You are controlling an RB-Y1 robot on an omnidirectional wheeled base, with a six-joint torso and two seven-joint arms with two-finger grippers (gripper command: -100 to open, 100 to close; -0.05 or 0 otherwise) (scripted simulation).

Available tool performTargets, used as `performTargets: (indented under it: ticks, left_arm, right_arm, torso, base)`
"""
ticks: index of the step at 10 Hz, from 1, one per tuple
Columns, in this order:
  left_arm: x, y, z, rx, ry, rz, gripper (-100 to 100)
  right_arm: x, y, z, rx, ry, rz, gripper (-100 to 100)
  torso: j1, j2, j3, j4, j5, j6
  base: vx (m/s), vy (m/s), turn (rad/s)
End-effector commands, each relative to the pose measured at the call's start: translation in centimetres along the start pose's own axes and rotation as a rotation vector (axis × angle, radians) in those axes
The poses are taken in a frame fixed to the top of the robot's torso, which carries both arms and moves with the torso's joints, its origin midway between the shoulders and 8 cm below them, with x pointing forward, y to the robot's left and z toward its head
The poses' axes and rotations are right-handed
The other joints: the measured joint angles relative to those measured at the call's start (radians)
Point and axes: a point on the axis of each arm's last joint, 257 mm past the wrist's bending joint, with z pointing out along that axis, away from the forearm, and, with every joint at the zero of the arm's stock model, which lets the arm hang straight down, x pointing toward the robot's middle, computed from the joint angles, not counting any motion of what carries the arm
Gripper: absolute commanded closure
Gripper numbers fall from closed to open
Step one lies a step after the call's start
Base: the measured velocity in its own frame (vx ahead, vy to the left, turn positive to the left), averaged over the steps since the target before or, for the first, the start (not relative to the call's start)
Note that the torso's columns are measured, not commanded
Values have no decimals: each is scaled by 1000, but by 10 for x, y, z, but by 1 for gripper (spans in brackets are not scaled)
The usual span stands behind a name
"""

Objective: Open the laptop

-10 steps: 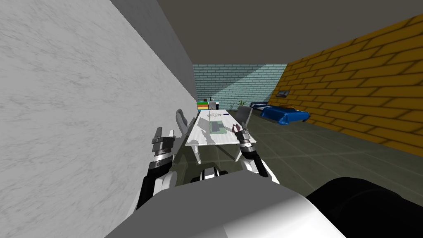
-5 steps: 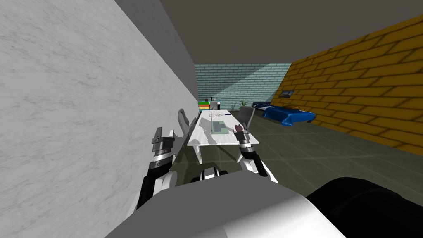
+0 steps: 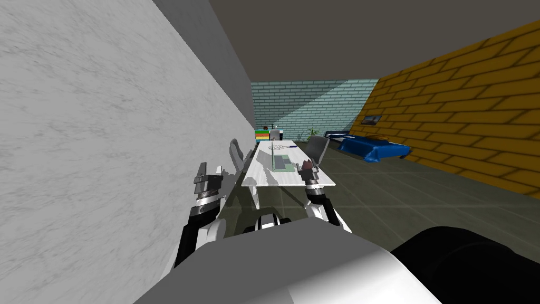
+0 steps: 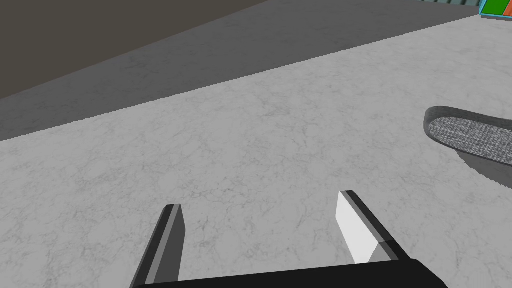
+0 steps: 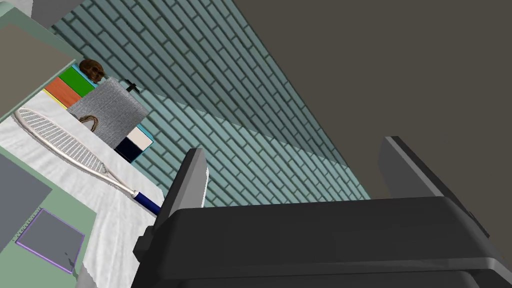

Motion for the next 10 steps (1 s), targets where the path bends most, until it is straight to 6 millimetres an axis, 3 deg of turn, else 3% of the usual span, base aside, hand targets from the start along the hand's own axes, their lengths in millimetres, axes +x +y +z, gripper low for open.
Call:
performTargets:
  ticks: [1,10]
  left_arm:
    - [0,0,0,0,0,0,0]
    - [0,0,0,0,0,0,0]
  right_arm:
    - [-6,-4,-2,-5,-21,122,-100]
    - [-27,-22,-8,-33,-92,516,-100]
  torso:
    - [1,0,0,0,0,0]
    - [0,0,0,0,0,0]
  base:
    - [16,27,35]
    - [19,25,42]
